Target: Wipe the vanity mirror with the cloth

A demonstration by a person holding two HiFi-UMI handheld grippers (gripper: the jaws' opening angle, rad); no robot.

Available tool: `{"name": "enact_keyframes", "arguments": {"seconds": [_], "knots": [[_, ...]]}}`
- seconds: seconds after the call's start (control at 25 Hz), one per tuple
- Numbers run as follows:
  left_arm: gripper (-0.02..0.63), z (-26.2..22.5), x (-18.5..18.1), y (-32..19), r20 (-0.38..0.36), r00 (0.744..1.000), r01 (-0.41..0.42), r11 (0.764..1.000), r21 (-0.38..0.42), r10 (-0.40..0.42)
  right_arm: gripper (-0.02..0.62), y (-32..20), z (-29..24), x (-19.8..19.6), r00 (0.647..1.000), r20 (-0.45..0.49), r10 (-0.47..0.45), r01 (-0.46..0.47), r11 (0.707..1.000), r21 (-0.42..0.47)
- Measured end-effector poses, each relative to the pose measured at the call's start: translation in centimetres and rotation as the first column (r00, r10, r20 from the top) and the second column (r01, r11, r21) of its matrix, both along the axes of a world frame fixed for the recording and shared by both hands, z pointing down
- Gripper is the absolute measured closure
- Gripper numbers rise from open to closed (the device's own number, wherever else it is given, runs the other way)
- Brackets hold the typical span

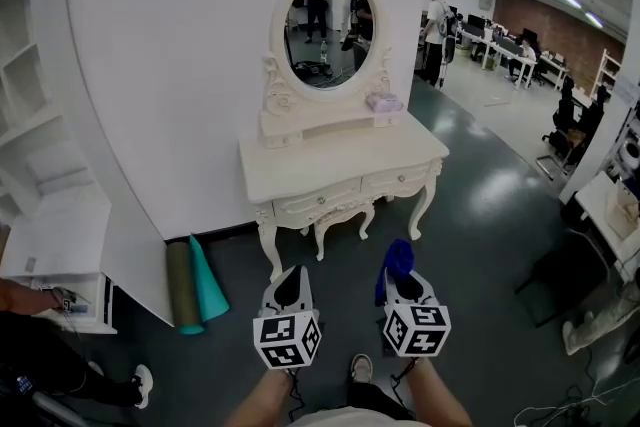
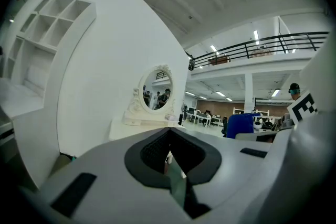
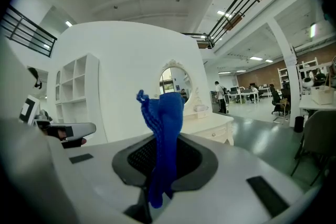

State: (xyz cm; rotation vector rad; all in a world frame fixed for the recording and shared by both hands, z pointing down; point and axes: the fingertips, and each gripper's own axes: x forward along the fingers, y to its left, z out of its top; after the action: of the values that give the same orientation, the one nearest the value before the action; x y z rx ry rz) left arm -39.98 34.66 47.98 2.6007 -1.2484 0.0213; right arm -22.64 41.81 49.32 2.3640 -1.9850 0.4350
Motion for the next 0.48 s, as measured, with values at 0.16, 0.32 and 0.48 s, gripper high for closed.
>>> {"name": "enact_keyframes", "arguments": {"seconds": [0.16, 0.32, 0.48], "knots": [[0.602, 0.6, 1.6, -2.4, 0.009, 1.000, 0.013, 1.000, -0.004, -0.013, 0.529, -2.3, 0.8, 2.3, 1.000, 0.000, 0.004, -0.004, 1.000, -0.007], [0.601, 0.6, 3.5, -5.6, 0.017, 0.999, 0.048, 0.999, -0.001, -0.048, 0.529, -5.8, 1.2, 4.2, 0.999, 0.032, -0.033, 0.033, 0.999, 0.002], [0.601, -0.3, 6.0, -8.3, 0.026, 0.997, 0.070, 0.998, 0.006, -0.070, 0.529, -9.4, 0.2, 6.3, 0.996, 0.041, -0.073, 0.072, 0.997, 0.023]]}}
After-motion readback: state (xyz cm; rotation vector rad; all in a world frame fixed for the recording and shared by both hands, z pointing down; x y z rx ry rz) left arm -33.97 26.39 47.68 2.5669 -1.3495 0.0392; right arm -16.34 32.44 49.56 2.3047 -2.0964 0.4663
